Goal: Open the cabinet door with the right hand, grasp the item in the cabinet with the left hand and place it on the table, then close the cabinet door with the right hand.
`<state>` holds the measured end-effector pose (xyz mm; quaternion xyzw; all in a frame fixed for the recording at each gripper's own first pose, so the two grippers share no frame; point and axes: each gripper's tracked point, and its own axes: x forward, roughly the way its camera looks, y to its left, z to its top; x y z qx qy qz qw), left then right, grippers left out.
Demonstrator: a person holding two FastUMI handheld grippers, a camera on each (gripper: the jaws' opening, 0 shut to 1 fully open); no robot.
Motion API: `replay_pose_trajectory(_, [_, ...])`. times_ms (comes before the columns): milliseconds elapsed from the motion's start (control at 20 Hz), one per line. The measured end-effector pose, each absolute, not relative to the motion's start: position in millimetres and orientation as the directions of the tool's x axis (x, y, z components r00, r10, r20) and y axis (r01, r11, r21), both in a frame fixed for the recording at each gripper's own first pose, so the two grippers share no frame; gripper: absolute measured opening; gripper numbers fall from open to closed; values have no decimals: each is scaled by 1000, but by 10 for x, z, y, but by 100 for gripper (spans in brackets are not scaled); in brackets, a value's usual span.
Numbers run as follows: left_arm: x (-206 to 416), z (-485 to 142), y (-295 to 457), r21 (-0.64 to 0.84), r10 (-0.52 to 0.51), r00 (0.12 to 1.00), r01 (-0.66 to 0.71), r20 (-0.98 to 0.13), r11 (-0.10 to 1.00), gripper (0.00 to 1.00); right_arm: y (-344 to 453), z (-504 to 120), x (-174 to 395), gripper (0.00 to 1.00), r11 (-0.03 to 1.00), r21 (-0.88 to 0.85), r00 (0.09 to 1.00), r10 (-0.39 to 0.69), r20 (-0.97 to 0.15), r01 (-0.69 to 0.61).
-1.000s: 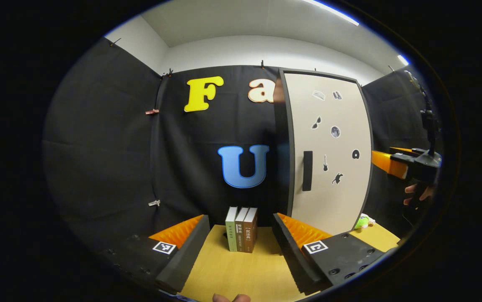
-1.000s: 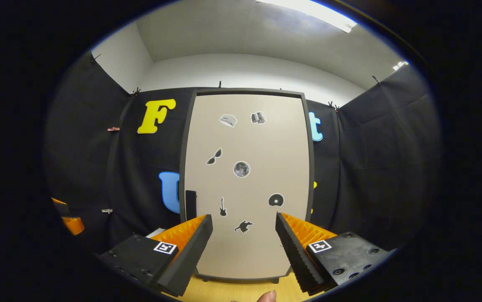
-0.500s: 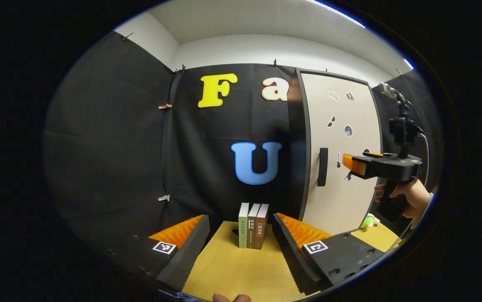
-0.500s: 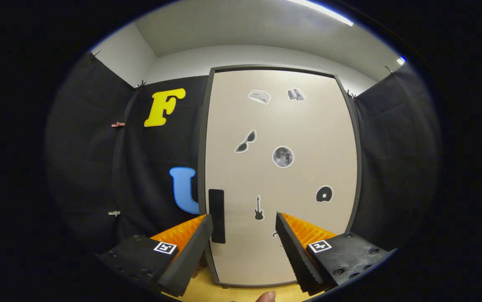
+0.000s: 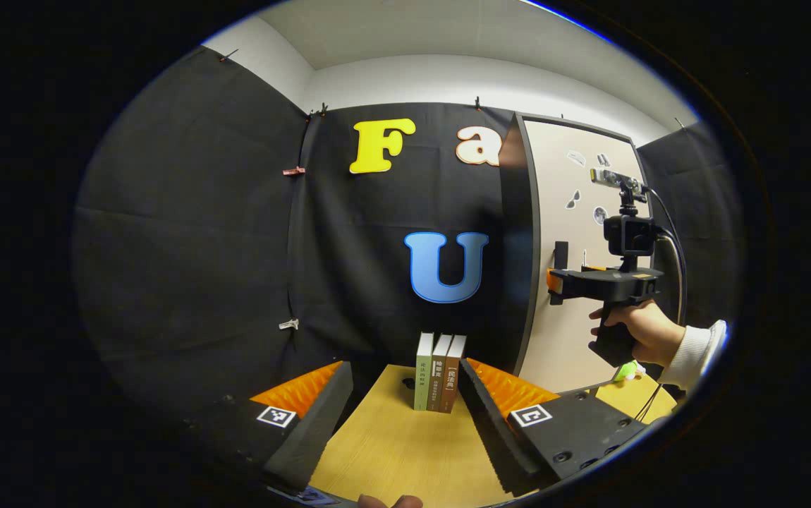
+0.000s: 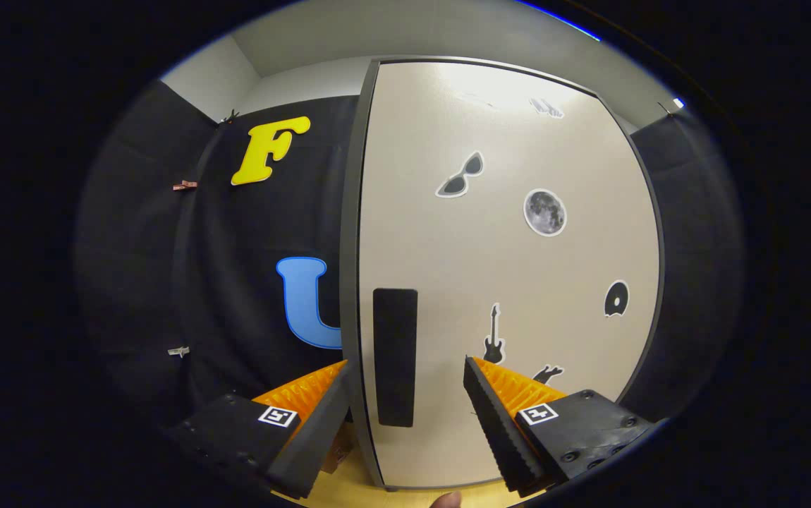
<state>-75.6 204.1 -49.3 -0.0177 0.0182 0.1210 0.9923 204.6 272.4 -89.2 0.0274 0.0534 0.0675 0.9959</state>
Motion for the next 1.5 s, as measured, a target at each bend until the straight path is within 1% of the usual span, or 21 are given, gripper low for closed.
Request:
replay_pose_trajectory(150, [-791,-553,2166,-43,260,964,-262,-56,964,95,2695,-970,2234,93,997,40,991,72,-111,-68])
replay_pose_trajectory(200, [-808,-572,2210,-47,269,961,-271,-58,961,95,2703,-1021,2297,73,997,47,990,61,-127,-56])
replay_pose_trajectory(250, [-822,-581,2246,-50,276,959,-279,-60,959,95,2718,-969,2300,64,998,57,992,44,-117,-38])
replay_pose_trajectory(300, [-835,-593,2280,-51,284,957,-287,-62,957,95,2742,-992,2294,59,998,52,993,43,-111,-37])
replay_pose_trajectory(350, [-846,-619,2303,-50,289,955,-293,-67,955,95,2808,-1021,2341,58,997,50,993,60,-101,-55])
replay_pose_trajectory(400, [-873,-611,2307,-47,292,954,-296,-72,954,95,2781,-958,2244,36,998,38,994,62,-92,-59])
replay_pose_trajectory(450, [-879,-603,2311,-44,295,953,-298,-73,953,95,2795,-987,2261,36,997,47,993,65,-96,-61])
replay_pose_trajectory(500, [-890,-588,2306,-44,294,953,-297,-73,954,95,2794,-986,2259,30,996,62,992,73,-102,-67])
replay_pose_trajectory(550, [-902,-601,2296,-49,292,954,-295,-73,954,95,2800,-999,2270,30,994,77,990,83,-115,-75])
replay_pose_trajectory(600, [-918,-601,2277,-54,288,955,-292,-72,955,95,2801,-990,2255,24,994,75,988,94,-124,-85])
replay_pose_trajectory(700, [-938,-587,2252,-57,285,956,-288,-66,956,95,2798,-990,2217,24,993,57,985,110,-131,-103])
replay_pose_trajectory(900, [-936,-562,2194,-49,278,958,-281,-61,958,95,2792,-967,2091,24,986,79,978,157,-137,-147])
replay_pose_trajectory(1300, [-1170,-502,1953,-52,276,960,-278,-50,959,95,2735,-930,1833,24,962,109,953,264,-150,-249])
replay_pose_trajectory(1500, [-1292,-501,1873,-48,281,958,-283,-51,958,95,2652,-876,1638,24,951,126,942,301,-148,-283])
